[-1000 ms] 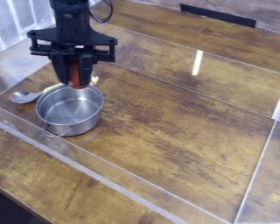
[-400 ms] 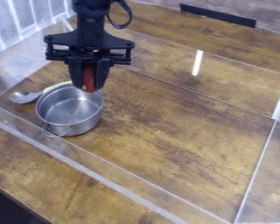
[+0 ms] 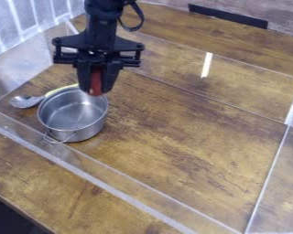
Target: Put the mushroom in the silver pot
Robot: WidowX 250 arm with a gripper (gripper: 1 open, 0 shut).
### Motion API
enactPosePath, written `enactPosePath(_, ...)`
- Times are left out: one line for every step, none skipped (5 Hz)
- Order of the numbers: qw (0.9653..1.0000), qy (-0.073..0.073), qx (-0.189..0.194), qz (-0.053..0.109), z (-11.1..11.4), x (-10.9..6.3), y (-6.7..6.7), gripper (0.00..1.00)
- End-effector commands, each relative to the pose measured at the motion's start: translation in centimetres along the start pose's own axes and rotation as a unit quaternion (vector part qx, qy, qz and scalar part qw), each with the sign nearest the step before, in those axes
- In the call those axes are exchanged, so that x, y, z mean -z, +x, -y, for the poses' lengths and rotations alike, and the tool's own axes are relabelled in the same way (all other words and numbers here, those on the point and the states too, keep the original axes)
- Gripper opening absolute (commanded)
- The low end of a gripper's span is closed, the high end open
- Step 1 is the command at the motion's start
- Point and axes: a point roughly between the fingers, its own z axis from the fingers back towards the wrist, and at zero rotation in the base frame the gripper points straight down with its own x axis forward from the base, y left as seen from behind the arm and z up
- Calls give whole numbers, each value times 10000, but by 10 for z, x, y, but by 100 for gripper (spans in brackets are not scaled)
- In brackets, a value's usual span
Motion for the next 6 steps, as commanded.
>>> enactPosePath(9996,-98,-138,219,-11,-2,15,0)
enactPosePath(9996,-23,-182,213,-23,12,20,0)
enactPosePath(9997,-17,-163,189,-23,3,26,100)
enactPosePath(9992,30,-373,131,-27,5,33,100)
enactPosePath(9982,28,-596,39,-29,3,39,100)
enactPosePath(9974,29,-726,-13,-31,7,35,100)
